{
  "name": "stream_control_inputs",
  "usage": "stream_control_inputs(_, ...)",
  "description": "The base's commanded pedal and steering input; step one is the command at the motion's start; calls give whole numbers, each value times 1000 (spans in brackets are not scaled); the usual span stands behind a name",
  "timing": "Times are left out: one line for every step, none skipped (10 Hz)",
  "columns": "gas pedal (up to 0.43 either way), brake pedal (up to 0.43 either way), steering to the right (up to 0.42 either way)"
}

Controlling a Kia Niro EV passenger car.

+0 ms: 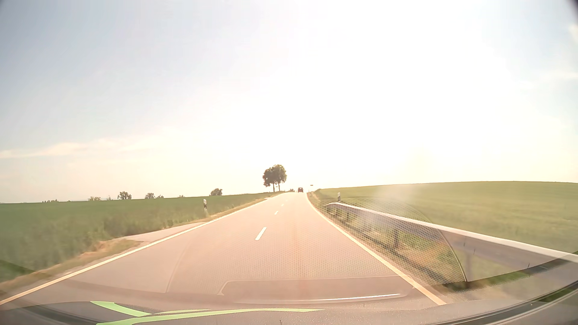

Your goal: Follow the waypoints while adhering to traffic rules and regulations

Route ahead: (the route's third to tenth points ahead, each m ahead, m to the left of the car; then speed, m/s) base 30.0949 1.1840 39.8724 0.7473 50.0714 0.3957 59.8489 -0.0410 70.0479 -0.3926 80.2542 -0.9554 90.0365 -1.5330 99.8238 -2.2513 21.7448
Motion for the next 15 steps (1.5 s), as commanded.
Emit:
stream_control_inputs(150, 0, 4)
stream_control_inputs(130, 0, 5)
stream_control_inputs(130, 0, 5)
stream_control_inputs(130, 0, 5)
stream_control_inputs(138, 0, 5)
stream_control_inputs(150, 0, 5)
stream_control_inputs(177, 0, 4)
stream_control_inputs(189, 0, 4)
stream_control_inputs(189, 0, 3)
stream_control_inputs(209, 0, 3)
stream_control_inputs(248, 0, 2)
stream_control_inputs(248, 0, 2)
stream_control_inputs(248, 0, 2)
stream_control_inputs(248, 0, 2)
stream_control_inputs(248, 0, 2)
